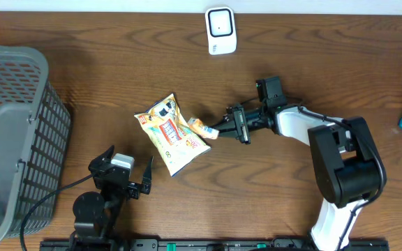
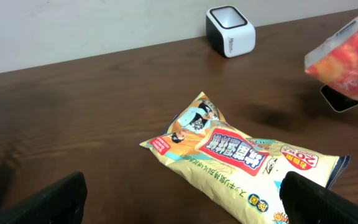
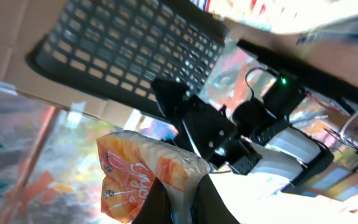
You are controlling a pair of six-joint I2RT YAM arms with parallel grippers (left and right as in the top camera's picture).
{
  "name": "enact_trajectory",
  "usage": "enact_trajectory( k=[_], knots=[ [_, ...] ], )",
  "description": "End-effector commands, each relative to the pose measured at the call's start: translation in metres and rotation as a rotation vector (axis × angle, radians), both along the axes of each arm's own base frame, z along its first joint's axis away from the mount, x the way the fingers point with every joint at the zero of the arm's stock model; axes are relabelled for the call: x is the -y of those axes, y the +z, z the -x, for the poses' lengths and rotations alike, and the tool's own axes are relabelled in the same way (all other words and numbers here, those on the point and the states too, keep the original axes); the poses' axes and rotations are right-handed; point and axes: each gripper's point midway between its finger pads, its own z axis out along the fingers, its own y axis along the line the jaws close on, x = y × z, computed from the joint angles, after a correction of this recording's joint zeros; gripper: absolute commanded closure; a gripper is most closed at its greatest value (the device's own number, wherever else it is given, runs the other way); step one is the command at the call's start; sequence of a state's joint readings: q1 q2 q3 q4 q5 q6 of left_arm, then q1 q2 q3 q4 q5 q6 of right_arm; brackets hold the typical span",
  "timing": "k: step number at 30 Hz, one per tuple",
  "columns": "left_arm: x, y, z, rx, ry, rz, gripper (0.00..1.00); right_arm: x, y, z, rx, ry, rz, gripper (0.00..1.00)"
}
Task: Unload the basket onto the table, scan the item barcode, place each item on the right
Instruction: 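Carry the orange tissue pack up to the white scanner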
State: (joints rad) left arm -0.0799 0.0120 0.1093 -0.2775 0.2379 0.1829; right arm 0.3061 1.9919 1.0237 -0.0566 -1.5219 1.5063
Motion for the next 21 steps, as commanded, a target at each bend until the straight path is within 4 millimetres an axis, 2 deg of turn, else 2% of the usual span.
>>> enact_trajectory(
  k=[1,6,7,10,13,14,18,21],
  knots=[
    [0.002,-0.012,0.002,-0.037,-0.014,0.002,0.02,-0.010,0.053,0.021,0.135,0.069,-0.080,0.98],
    [0.002,-0.012,0.002,-0.037,-0.014,0.002,0.02,-0.015,0.100,0.037,0.298,0.071,-0.101,0.98],
    [0.002,-0.012,0.002,-0.037,-0.014,0.002,0.02,-0.015,0.114,0.041,0.354,0.059,-0.100,0.98],
    [0.002,-0.012,0.002,-0.037,-0.014,0.002,0.02,-0.015,0.140,0.044,0.482,-0.007,-0.066,0.98],
    [0.002,-0.012,0.002,-0.037,-0.014,0.002,0.02,-0.012,0.148,0.038,0.568,-0.118,0.036,0.98],
    [0.002,-0.012,0.002,-0.037,-0.014,0.002,0.02,-0.008,0.145,0.030,0.611,-0.184,0.108,0.98],
    [0.002,-0.012,0.002,-0.037,-0.014,0.002,0.02,0.021,0.138,0.009,0.798,-0.364,0.360,0.98],
    [0.002,-0.012,0.002,-0.037,-0.014,0.002,0.02,0.040,0.147,0.004,0.960,-0.429,0.463,0.98]
  ],
)
